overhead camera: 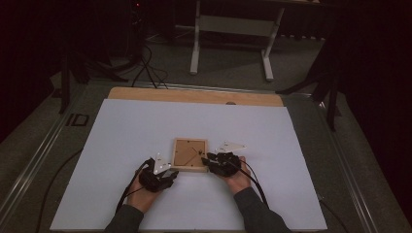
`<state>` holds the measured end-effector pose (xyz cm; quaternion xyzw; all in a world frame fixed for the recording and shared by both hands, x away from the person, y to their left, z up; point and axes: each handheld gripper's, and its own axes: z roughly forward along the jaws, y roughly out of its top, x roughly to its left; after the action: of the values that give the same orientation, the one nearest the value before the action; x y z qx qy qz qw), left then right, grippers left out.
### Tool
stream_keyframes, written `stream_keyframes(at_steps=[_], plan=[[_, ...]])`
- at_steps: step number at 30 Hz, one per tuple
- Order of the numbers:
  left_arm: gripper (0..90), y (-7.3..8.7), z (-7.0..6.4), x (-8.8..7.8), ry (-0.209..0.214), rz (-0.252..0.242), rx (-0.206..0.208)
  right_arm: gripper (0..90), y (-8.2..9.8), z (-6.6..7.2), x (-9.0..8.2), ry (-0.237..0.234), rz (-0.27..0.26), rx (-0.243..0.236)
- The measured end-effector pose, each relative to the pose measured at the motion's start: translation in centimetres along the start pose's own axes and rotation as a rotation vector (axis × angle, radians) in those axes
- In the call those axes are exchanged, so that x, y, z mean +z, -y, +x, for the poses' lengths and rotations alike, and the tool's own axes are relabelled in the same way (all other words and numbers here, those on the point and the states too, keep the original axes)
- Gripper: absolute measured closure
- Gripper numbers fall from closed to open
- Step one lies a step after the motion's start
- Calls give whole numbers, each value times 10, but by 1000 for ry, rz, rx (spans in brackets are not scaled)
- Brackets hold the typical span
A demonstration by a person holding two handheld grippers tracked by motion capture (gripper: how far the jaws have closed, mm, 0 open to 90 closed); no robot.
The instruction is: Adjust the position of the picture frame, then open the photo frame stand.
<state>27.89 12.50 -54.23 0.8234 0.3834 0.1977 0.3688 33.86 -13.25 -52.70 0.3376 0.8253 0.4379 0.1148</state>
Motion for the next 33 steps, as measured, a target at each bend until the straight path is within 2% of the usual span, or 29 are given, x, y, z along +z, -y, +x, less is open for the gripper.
stream_keyframes(at_steps=[10,12,15,18,19,21,24,27,30,33], plan=[[482,-2,9,-15,15,-63,-58,627,-2,5,-4,-16,-13,-52],[480,-2,12,-18,31,-80,-85,640,-2,7,-6,-30,-17,-62],[483,-3,15,-21,41,-96,-106,688,-2,11,-7,-42,-15,-101],[488,-5,16,-23,46,-113,-102,741,-2,14,-7,-40,-7,-122],[506,-6,16,-23,43,-118,-101,797,-1,16,-6,-31,4,-137],[521,-9,15,-22,28,-123,-91,840,0,17,-6,-29,6,-135],[526,-14,15,-19,33,-120,-93,885,1,18,-6,-29,6,-131],[518,-18,13,-17,29,-115,-92,898,2,20,-6,-25,8,-138],[506,-26,8,-12,35,-114,-72,899,2,20,-5,-23,3,-125],[493,-34,5,-3,32,-77,-36,899,3,20,-5,-25,2,-121]])
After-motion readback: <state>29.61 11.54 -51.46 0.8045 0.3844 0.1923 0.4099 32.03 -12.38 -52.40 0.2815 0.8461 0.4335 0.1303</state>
